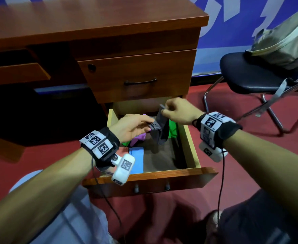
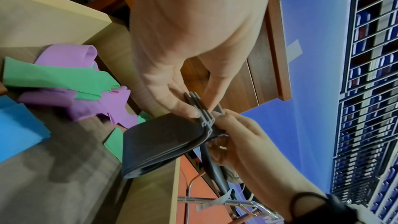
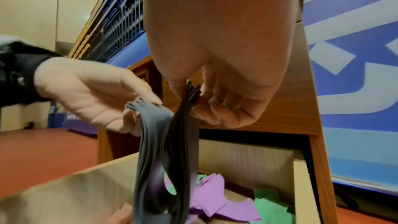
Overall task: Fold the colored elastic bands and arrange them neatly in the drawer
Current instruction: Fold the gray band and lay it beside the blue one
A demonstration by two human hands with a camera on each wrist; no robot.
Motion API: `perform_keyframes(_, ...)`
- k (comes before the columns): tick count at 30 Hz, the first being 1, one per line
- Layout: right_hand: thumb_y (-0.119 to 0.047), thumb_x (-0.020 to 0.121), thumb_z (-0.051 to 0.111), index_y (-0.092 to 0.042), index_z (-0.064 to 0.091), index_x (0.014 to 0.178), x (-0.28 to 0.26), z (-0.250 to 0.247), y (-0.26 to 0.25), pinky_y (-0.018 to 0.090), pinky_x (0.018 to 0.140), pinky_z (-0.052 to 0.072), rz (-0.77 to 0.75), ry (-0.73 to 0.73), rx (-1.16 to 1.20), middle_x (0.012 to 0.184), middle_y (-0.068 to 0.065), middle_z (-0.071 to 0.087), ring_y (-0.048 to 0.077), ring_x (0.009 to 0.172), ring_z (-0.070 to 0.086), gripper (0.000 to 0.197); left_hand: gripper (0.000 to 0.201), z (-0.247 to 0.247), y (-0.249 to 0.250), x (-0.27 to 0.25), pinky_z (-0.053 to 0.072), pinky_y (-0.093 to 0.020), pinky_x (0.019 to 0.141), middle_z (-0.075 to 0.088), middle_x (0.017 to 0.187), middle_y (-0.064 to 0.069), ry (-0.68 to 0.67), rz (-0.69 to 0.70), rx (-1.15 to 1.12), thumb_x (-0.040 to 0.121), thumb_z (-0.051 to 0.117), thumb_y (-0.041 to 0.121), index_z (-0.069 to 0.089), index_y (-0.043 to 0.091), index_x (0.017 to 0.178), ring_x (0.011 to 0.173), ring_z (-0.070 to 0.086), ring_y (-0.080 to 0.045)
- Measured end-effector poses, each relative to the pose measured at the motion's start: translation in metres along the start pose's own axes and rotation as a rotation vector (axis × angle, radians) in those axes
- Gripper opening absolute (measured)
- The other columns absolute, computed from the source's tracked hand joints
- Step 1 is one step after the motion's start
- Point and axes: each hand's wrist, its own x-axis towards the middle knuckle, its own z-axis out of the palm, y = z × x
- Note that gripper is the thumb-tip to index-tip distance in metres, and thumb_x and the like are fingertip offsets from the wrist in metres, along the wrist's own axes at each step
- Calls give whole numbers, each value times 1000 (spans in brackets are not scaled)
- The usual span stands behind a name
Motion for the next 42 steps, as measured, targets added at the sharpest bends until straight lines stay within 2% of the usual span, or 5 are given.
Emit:
perform_keyframes(17,-49,99,54,-12,52,82,-7,21,-13,20,44,40,-23,-216,319,64,0,56,9,47,52,41,14,-5,4,-17,54,-19,57,73,84,-9,-27,-42,-2,91,67,-4,74,-1,103,69,63,-15)
perform_keyframes(21,-67,95,45,-6,55,88,-8,22,-16,30,52,44,-9,-240,311,71,0,60,17,59,56,61,10,-3,5,-19,54,-18,55,71,81,-11,-19,-40,-2,93,65,-4,71,0,98,62,65,-13)
perform_keyframes(26,-56,103,34,-11,60,107,-9,21,-18,27,52,46,-16,-261,328,82,5,61,14,61,59,52,12,-3,5,-18,57,-18,62,73,86,-8,-30,-22,-19,91,70,-2,73,1,102,71,68,-11)
perform_keyframes(32,-56,101,44,-18,56,83,-10,18,-19,25,52,45,-1,-211,447,72,1,57,12,59,58,43,5,-4,7,-22,60,-17,68,76,86,-3,-50,11,-74,93,70,3,73,5,96,73,72,-6)
perform_keyframes(42,-58,89,66,-10,50,80,-11,14,-19,35,54,48,-95,-230,388,69,2,59,17,54,58,51,15,-7,12,-29,63,-37,65,64,108,-22,-88,-53,-312,97,54,7,59,-2,108,74,76,-32)
